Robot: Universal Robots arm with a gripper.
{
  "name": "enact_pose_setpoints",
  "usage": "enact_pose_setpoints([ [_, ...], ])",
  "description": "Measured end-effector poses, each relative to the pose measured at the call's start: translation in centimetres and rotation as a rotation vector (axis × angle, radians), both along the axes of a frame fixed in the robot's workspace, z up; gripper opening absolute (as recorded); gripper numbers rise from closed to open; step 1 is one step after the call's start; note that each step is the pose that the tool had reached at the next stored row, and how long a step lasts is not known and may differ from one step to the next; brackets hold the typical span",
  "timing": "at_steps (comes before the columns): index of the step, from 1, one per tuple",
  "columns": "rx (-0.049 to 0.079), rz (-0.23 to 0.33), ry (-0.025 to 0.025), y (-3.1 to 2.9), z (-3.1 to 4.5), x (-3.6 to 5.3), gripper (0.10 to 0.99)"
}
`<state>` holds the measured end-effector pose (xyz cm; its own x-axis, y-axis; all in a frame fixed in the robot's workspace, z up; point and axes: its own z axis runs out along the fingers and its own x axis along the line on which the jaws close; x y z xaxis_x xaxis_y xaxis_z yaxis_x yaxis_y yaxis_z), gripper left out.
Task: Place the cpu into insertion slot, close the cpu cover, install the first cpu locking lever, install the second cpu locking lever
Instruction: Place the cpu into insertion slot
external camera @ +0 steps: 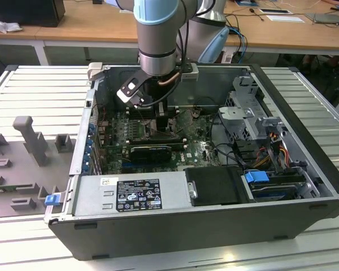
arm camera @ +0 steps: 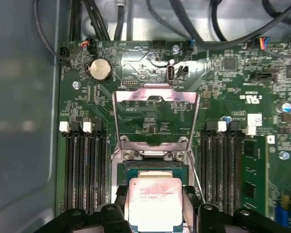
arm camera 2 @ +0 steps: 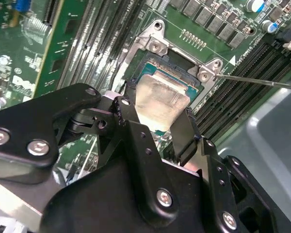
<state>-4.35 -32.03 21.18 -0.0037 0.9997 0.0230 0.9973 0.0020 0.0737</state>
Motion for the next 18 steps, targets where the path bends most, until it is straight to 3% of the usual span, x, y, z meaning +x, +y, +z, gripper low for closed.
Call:
enact_pose_setpoints([
  [8,0.000,-0.014,0.0000,0.05,-0.98,-0.01,0.525],
  [14,0.000,-0.014,0.0001,0.05,-1.02,-0.01,0.525],
  [15,0.000,-0.014,0.0001,0.05,-1.03,-0.01,0.537],
  [17,0.001,-0.014,-0.0001,0.06,-1.03,-0.01,0.663],
  [18,0.001,-0.014,0.0000,0.05,-0.99,-0.01,0.663],
])
